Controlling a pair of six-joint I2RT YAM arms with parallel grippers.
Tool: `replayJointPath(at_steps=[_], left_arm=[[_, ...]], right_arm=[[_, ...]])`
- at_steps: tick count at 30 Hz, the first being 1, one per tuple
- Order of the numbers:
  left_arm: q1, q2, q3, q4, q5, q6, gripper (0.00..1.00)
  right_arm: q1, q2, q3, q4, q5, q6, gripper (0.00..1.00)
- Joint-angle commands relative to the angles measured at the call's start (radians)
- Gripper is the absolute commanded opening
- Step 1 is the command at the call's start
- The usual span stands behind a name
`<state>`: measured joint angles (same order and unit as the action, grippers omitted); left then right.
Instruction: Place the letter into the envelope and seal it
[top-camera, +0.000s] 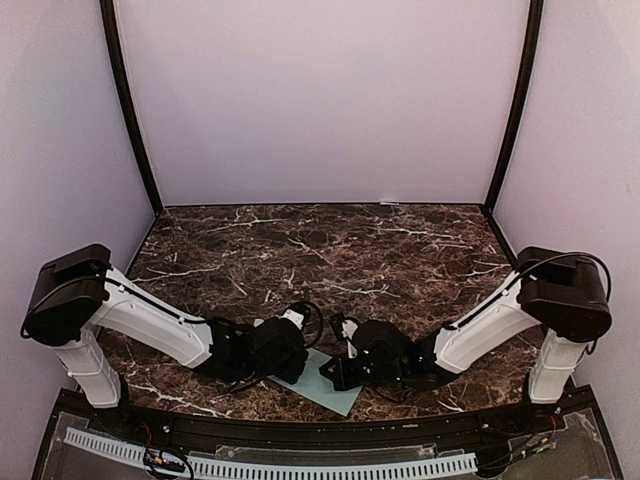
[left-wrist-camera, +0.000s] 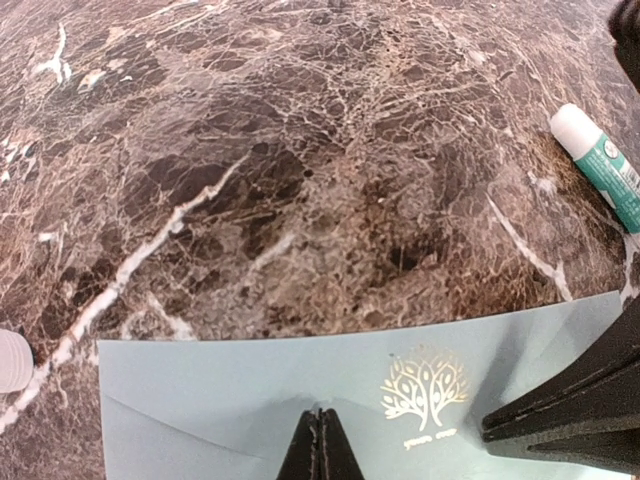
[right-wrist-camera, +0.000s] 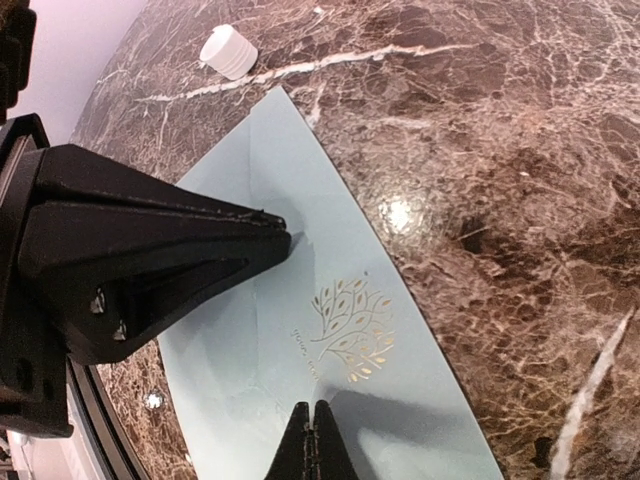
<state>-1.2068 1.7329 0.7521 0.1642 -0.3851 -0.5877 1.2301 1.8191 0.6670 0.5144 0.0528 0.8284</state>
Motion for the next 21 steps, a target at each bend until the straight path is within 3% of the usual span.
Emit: replayJointPath(at_steps=[1,8,14,17,21], left_arm=[[0.034,0.011,-0.044,-0.100,-0.035,-0.003,0.00],[0.038,-0.018,-0.026,-0.129,-0.055,0.008,0.00],[0.038,-0.130,0.002,-0.158,-0.073,0.048,0.00],[0.038,-0.212,0.004,-0.197,-0.078,0.066,0.00],[0.038,-0.322,-0.023,-0.216,-0.093,0.076,0.03]], right_arm=[[0.005,0.000,-0.048,-0.169,0.033,0.012,0.00],[0.020,-0.056,-0.047,-0.232,0.063,0.018,0.00],[0.055,-0.177,0.012,-0.395,0.118,-0.022,0.00],[0.060,-0.240,0.054,-0.499,0.156,-0.052,0.09],[0.059,-0.318,0.106,-0.687,0.214,-0.073,0.30]])
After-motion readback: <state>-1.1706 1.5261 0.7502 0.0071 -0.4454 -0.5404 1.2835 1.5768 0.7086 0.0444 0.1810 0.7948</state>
